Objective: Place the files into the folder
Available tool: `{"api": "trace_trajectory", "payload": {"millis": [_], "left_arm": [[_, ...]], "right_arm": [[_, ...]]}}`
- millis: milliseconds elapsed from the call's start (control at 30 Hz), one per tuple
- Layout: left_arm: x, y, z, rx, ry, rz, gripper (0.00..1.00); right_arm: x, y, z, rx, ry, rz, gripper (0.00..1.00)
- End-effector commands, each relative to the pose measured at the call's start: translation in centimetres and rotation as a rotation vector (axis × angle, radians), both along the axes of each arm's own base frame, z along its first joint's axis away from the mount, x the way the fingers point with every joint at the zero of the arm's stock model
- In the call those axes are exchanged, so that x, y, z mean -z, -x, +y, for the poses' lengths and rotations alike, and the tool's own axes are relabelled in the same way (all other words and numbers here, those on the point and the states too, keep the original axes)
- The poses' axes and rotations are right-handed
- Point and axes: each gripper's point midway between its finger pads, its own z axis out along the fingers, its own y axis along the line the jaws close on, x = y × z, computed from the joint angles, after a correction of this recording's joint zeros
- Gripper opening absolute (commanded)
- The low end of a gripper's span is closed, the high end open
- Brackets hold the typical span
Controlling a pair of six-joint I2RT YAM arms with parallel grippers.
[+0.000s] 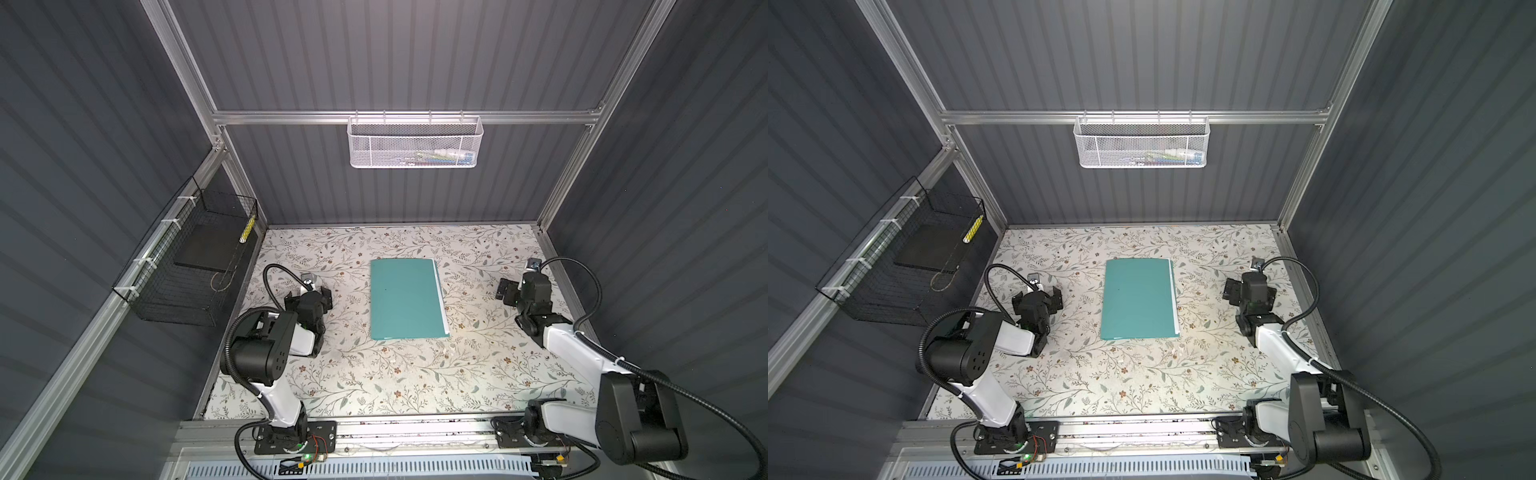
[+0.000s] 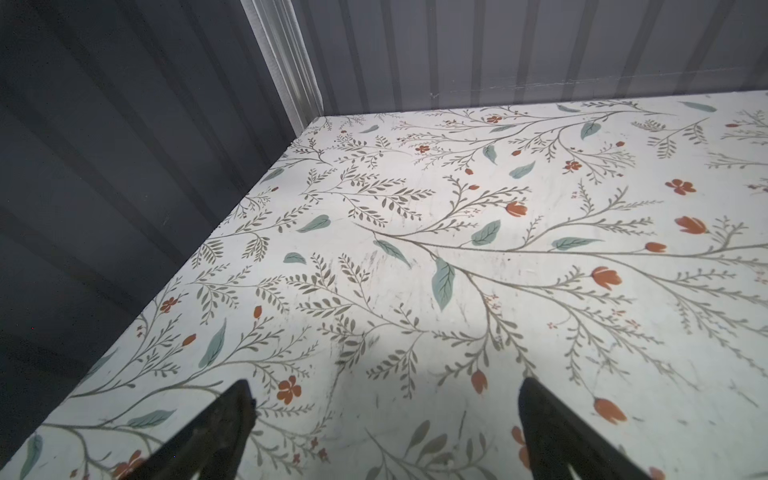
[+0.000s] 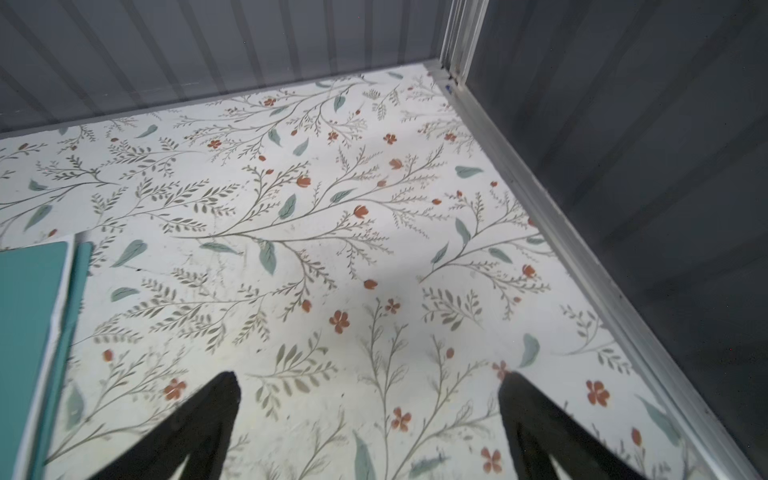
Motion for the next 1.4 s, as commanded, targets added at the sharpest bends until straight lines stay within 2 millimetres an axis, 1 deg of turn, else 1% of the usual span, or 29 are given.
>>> {"api": "trace_trajectory", "payload": {"millis": [0,33,67,100,133,200,233,267,300,333,367,400,467,567,1367], "left_arm": [[-0.2,-0.1,0.1,-0.006,0.018,-0.005,1.0],[-0.2,-0.1,0.1,-0.006,0.018,-0.004,0.99],[-0.2,-0.1,0.1,-0.006,0.018,-0.005,0.99],[-0.2,-0.1,0.1,-0.006,0.018,-0.005,1.0],[-0.2,-0.1,0.1,-0.005,0.018,-0.004,1.0],[-0.2,-0.1,0.2,-0.007,0.018,-0.004,1.0],[-0.2,-0.1,0.1,-0.007,0.02,-0.005,1.0],[-0.2,-0.1,0.1,-0.006,0.019,-0.005,0.99],[-0.2,-0.1,0.1,-0.006,0.018,-0.004,1.0],[-0.2,-0.1,0.2,-0.008,0.018,-0.003,1.0],[-0.3,-0.1,0.1,-0.006,0.018,-0.005,1.0],[-0.3,-0.1,0.1,-0.006,0.019,-0.006,1.0],[-0.3,-0.1,0.1,-0.006,0.019,-0.005,1.0],[-0.3,-0.1,0.1,-0.006,0.018,-0.005,1.0],[-0.3,-0.1,0.1,-0.006,0.018,-0.006,1.0]], "right_arm": [[-1.4,-1.3,-0.2,-0.029,0.074,-0.145,0.99],[-2.1,-1.6,0.0,-0.051,0.057,-0.201,0.99],[-2.0,-1.8,0.5,-0.087,0.063,-0.245,0.99],[-1.1,-1.9,0.2,-0.076,0.053,-0.236,0.99],[-1.1,-2.0,0.0,-0.073,0.045,-0.26,0.99],[-0.2,-1.3,-1.2,-0.052,-0.036,-0.251,0.99],[-0.3,-1.1,-1.4,-0.051,-0.027,-0.301,0.99],[-0.3,-1.0,-1.4,-0.045,-0.021,-0.314,0.99],[0.1,-1.1,-1.3,-0.043,-0.033,-0.259,0.99],[0.1,-1.1,-1.2,-0.05,-0.033,-0.251,0.99],[-0.3,-1.2,-1.2,-0.053,-0.022,-0.294,0.99],[-0.3,-1.1,-1.2,-0.048,-0.011,-0.306,0.99],[-0.2,-0.9,-0.9,-0.042,0.004,-0.277,0.99],[-0.4,-1.0,-0.9,-0.046,0.011,-0.304,0.99],[0.0,-1.5,-0.9,-0.068,-0.021,-0.271,0.99]]}}
